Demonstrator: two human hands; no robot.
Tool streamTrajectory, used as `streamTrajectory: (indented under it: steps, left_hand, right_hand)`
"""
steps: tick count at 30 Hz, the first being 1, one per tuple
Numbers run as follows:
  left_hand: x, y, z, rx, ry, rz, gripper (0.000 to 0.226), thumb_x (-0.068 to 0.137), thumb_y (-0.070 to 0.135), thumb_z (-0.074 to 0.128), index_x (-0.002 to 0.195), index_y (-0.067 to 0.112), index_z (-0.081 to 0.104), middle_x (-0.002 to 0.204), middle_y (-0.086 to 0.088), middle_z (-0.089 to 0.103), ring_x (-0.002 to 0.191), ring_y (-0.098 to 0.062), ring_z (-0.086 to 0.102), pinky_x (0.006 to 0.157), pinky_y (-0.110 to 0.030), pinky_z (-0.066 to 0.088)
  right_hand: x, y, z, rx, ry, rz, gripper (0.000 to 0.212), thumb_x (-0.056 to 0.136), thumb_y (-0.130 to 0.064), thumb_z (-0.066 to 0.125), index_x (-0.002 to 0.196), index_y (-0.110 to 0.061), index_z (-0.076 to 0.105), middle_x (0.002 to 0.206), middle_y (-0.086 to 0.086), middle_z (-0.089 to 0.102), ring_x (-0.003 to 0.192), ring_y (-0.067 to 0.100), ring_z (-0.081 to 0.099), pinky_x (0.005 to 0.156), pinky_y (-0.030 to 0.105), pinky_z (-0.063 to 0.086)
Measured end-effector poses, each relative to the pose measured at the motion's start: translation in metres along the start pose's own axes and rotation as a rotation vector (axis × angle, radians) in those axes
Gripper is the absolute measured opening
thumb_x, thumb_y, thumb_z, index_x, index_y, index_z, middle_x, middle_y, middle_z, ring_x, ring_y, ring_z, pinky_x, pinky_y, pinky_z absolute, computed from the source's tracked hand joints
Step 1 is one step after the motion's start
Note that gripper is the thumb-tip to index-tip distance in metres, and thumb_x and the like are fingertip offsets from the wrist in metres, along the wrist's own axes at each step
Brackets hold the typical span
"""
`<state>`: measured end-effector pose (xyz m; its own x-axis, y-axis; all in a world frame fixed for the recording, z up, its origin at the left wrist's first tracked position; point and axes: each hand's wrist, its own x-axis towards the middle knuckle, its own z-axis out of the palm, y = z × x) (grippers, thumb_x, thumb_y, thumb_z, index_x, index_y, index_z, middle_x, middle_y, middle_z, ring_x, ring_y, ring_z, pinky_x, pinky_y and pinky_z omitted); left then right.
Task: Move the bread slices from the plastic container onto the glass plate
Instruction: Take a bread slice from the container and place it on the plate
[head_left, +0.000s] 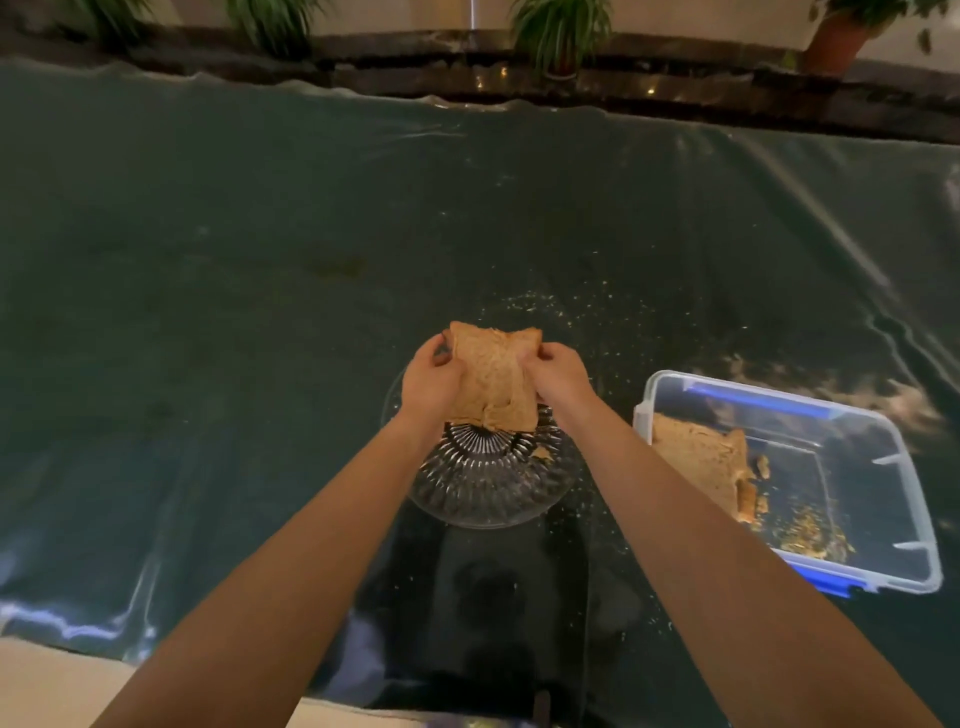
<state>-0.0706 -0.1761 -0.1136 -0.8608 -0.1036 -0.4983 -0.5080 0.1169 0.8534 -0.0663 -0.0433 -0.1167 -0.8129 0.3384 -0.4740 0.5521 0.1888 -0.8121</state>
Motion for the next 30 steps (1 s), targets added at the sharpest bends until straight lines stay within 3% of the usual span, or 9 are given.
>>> streamTrajectory:
  steps: [8, 11, 15, 17, 21, 24, 26, 28, 30]
  left_hand:
    - [0.011, -0.015, -0.002, 0.157, -0.071, 0.005, 0.05, 0.086, 0.006, 0.045, 0.134, 0.02, 0.049, 0.127, -0.001, 0.061, 0.113, -0.02, 0.058, 0.1, -0.041, 0.048]
    - [0.012, -0.019, -0.001, 0.212, -0.08, 0.008, 0.061, 0.084, 0.005, 0.043, 0.142, 0.021, 0.038, 0.135, -0.003, 0.055, 0.117, -0.021, 0.055, 0.101, -0.041, 0.048]
    - [0.011, -0.019, -0.001, 0.254, -0.057, 0.036, 0.058, 0.083, 0.005, 0.042, 0.139, 0.02, 0.042, 0.135, -0.005, 0.055, 0.12, -0.023, 0.052, 0.102, -0.044, 0.046]
    - [0.009, -0.019, -0.001, 0.266, -0.038, 0.057, 0.055, 0.084, 0.006, 0.042, 0.137, 0.021, 0.044, 0.132, -0.005, 0.056, 0.119, -0.023, 0.053, 0.1, -0.043, 0.048]
    - [0.006, -0.009, 0.0, 0.336, 0.035, 0.136, 0.049, 0.087, 0.006, 0.04, 0.135, 0.016, 0.045, 0.123, -0.002, 0.059, 0.087, -0.009, 0.055, 0.066, -0.015, 0.047]
    - [0.002, 0.002, 0.006, 0.375, 0.052, 0.185, 0.056, 0.089, 0.005, 0.041, 0.144, 0.013, 0.032, 0.142, -0.007, 0.047, 0.061, 0.007, 0.041, 0.045, 0.005, 0.035]
    - [-0.006, 0.014, 0.014, 0.399, 0.041, 0.234, 0.056, 0.09, 0.007, 0.043, 0.145, 0.013, 0.031, 0.145, -0.009, 0.044, 0.081, 0.004, 0.054, 0.068, 0.004, 0.038]
    - [-0.018, 0.025, 0.027, 0.393, 0.01, 0.246, 0.057, 0.089, 0.009, 0.043, 0.145, 0.014, 0.031, 0.147, -0.01, 0.042, 0.119, -0.017, 0.053, 0.097, -0.02, 0.037]
    - [-0.03, 0.033, 0.042, 0.382, -0.025, 0.256, 0.057, 0.089, 0.011, 0.045, 0.145, 0.015, 0.031, 0.147, -0.008, 0.043, 0.114, -0.014, 0.056, 0.09, -0.022, 0.036]
  right_hand:
    - [0.016, 0.016, 0.02, -0.097, 0.005, -0.035, 0.036, 0.09, -0.016, 0.046, 0.124, -0.008, 0.056, 0.122, 0.009, 0.062, 0.107, 0.022, 0.058, 0.09, 0.034, 0.047]
    - [0.017, 0.019, 0.02, -0.107, 0.026, -0.05, 0.035, 0.089, -0.013, 0.045, 0.121, -0.008, 0.057, 0.119, 0.008, 0.063, 0.107, 0.023, 0.058, 0.092, 0.036, 0.048]
    - [0.017, 0.019, 0.017, -0.114, 0.032, -0.06, 0.03, 0.087, -0.016, 0.046, 0.113, -0.009, 0.061, 0.1, 0.006, 0.064, 0.092, 0.022, 0.059, 0.084, 0.039, 0.05]
    - [0.015, 0.018, 0.014, -0.095, 0.033, -0.049, 0.035, 0.088, -0.018, 0.049, 0.12, -0.009, 0.057, 0.109, 0.008, 0.063, 0.096, 0.021, 0.058, 0.089, 0.04, 0.048]
    - [0.01, 0.012, 0.0, -0.08, -0.016, -0.034, 0.049, 0.089, -0.023, 0.051, 0.135, -0.007, 0.042, 0.134, 0.011, 0.052, 0.119, 0.024, 0.051, 0.103, 0.041, 0.043]
    - [0.004, 0.005, -0.018, -0.038, -0.049, -0.028, 0.052, 0.089, -0.026, 0.052, 0.137, -0.008, 0.039, 0.136, 0.013, 0.05, 0.122, 0.025, 0.05, 0.105, 0.042, 0.042]
    - [-0.001, -0.001, -0.034, 0.0, -0.084, -0.019, 0.051, 0.09, -0.026, 0.052, 0.137, -0.009, 0.039, 0.132, 0.014, 0.053, 0.119, 0.026, 0.053, 0.101, 0.039, 0.046]
    - [-0.008, -0.005, -0.052, 0.053, -0.122, -0.013, 0.047, 0.091, -0.025, 0.051, 0.135, -0.009, 0.041, 0.128, 0.017, 0.056, 0.116, 0.028, 0.056, 0.098, 0.039, 0.048]
    - [-0.014, -0.007, -0.073, 0.091, -0.136, -0.017, 0.044, 0.092, -0.026, 0.051, 0.132, -0.009, 0.044, 0.128, 0.015, 0.056, 0.115, 0.027, 0.057, 0.095, 0.038, 0.049]
